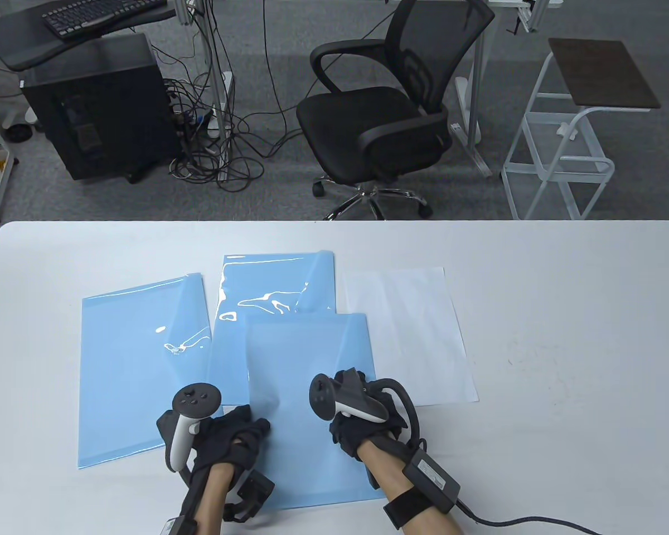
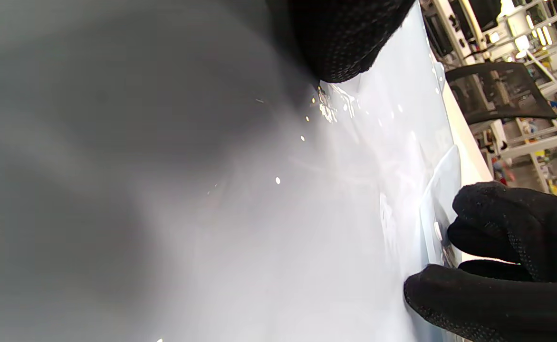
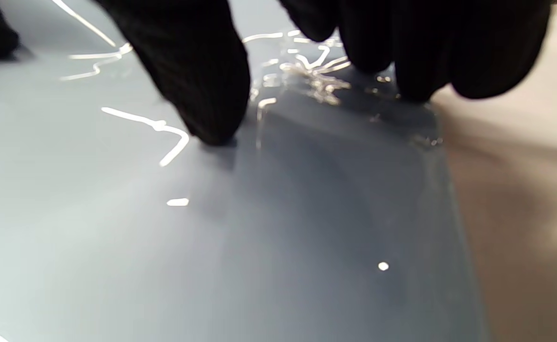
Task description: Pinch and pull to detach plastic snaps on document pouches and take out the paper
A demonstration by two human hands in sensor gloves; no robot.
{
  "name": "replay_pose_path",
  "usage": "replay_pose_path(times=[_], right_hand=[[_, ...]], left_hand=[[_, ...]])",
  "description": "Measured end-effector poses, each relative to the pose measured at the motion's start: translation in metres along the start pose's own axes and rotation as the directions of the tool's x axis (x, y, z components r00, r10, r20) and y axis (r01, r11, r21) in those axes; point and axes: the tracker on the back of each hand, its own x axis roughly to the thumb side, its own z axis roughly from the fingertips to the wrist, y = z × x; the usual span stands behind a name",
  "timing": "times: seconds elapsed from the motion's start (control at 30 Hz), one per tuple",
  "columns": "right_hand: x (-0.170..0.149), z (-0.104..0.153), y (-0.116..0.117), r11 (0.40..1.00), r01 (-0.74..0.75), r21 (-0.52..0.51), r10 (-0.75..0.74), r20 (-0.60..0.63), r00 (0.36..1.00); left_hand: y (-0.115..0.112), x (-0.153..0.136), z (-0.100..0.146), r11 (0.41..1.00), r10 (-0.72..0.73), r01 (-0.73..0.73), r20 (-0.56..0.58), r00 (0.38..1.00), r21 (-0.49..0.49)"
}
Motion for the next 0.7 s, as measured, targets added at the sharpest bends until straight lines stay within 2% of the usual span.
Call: replay_pose_path(times=[0.1, 0.17, 0.33, 0.7], right_hand=[[0.002, -0.003, 0.001, 1.000, 0.005, -0.003, -0.005, -0.001, 1.000], [0.009, -0.006, 0.004, 0.996, -0.079, -0.047, 0.078, -0.020, 0.997], [0.016, -0.013, 0.005, 0.986, -0.106, -0.125, 0.098, -0.067, 0.993], [0.015, -0.024, 0.000, 0.979, -0.140, -0.151, 0.127, -0.095, 0.987]], left_hand=[[0.000, 0.000, -0.001, 1.000, -0.008, 0.008, 0.000, 1.000, 0.004], [0.000, 0.000, -0.001, 1.000, -0.012, 0.012, 0.001, 1.000, 0.007], [-0.001, -0.001, -0.002, 1.000, -0.012, 0.012, 0.001, 1.000, 0.007], [-0.003, 0.001, -0.001, 0.999, -0.040, 0.040, 0.001, 0.999, 0.027]])
